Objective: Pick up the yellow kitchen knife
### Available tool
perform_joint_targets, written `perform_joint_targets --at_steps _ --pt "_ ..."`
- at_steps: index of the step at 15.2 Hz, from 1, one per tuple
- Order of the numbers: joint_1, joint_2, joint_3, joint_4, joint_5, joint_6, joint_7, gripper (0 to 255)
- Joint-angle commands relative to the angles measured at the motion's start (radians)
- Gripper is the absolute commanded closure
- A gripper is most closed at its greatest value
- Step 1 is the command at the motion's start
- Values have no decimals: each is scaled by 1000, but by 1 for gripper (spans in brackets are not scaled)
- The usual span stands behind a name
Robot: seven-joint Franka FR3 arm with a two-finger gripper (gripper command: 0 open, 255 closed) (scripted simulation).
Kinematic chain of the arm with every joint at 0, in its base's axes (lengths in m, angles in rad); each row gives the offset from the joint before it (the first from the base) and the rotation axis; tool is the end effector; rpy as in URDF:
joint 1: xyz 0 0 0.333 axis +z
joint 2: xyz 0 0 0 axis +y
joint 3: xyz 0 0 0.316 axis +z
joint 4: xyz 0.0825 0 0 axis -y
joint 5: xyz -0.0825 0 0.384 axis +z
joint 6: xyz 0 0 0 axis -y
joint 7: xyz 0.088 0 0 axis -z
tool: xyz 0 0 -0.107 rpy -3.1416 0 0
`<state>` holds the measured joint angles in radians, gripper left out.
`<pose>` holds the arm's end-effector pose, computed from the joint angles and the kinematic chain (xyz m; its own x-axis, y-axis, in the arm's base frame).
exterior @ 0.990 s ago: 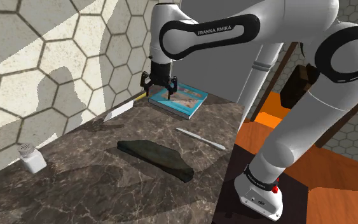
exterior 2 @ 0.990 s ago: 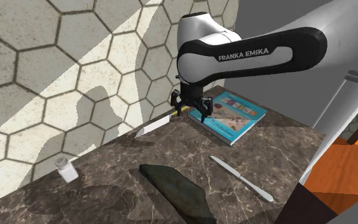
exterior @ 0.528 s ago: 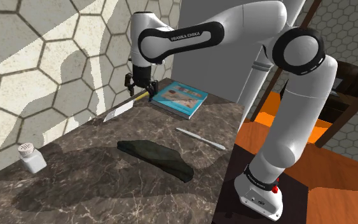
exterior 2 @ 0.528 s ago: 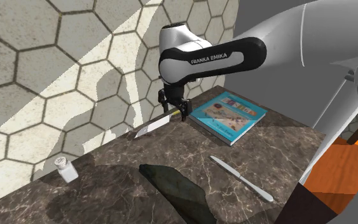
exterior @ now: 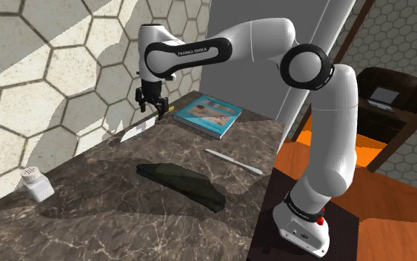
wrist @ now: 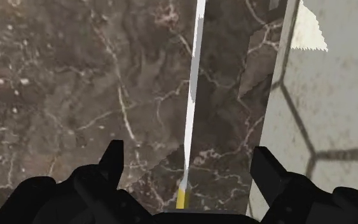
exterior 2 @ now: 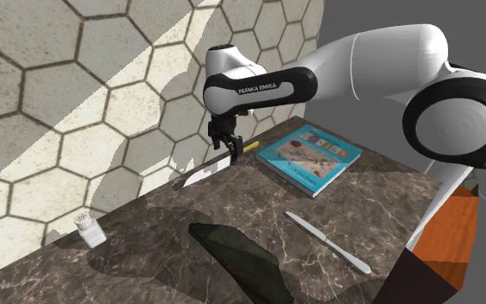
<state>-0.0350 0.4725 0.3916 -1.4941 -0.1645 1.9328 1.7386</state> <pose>0.6596 0.1895 0.4140 0.2064 -0.9782 -0.0209 -0.9785 -0.2065 0.0004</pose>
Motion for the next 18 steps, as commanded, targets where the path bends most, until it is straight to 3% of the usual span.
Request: perform_joint_targets --at_steps 1,7,8,18 --pt "1 11 -3 -10 -3 21 6 0" --pt "1 29 -8 -45 -12 73 11 0" --pt "1 26 -7 -50 -11 74 11 255" --pt "1 24 -7 -38 -10 62 10 255"
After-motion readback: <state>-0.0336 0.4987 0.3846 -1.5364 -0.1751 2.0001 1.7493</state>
